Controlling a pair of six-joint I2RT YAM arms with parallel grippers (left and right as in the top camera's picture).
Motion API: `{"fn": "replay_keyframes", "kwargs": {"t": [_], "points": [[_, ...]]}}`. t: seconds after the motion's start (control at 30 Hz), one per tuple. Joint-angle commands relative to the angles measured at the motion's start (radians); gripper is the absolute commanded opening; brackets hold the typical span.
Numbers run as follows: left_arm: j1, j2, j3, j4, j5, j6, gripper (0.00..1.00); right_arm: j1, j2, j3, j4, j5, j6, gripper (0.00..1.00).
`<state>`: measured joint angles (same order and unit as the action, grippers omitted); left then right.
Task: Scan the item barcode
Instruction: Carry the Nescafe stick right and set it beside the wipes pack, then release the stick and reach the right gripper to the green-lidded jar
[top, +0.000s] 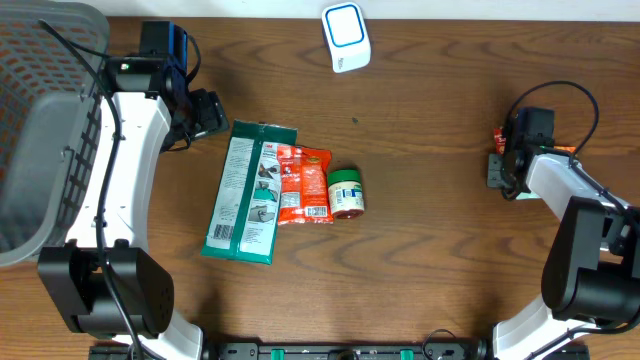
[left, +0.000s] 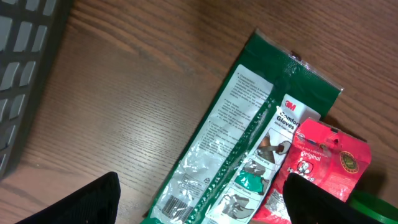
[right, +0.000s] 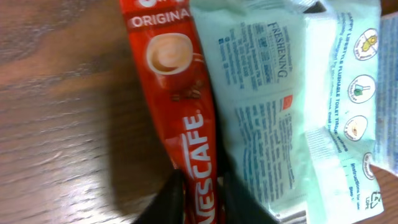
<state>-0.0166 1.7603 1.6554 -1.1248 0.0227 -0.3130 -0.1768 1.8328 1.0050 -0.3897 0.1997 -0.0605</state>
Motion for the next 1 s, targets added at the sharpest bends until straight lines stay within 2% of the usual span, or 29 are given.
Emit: {"fn": "replay_keyframes", "kwargs": {"t": [0.0, 0.13, 0.43, 0.57, 0.67, 0.8, 0.97], "points": [[0.0, -0.01, 0.011, -0.004, -0.009, 0.009, 0.84, -0.009, 0.021, -0.006, 0.005, 0.027, 0.04, 0.3], [0.0, -0.01, 0.011, -0.004, -0.009, 0.009, 0.84, 0.002, 0.009, 0.005, -0.005, -0.024, 0.003, 0.44], [0.0, -0.01, 0.011, -0.004, -0.009, 0.01, 0.84, 0.042, -0.098, 0.021, -0.056, -0.061, -0.008, 0.52], [0.0, -0.01, 0.011, -0.004, -0.009, 0.01, 0.84, 0.055, -0.127, 0.021, -0.088, -0.112, -0.008, 0.53], [0.0, -0.01, 0.011, -0.004, -0.009, 0.009, 0.84, 0.067, -0.127, 0.021, -0.105, -0.214, -0.008, 0.56], [0.0, -0.01, 0.011, -0.004, -0.009, 0.009, 0.84, 0.105, -0.127, 0.021, -0.1, -0.495, -0.007, 0.59], [0.0, -0.01, 0.011, -0.004, -0.009, 0.009, 0.84, 0.193, -0.127, 0.021, -0.066, -0.534, 0.046, 0.63]]}}
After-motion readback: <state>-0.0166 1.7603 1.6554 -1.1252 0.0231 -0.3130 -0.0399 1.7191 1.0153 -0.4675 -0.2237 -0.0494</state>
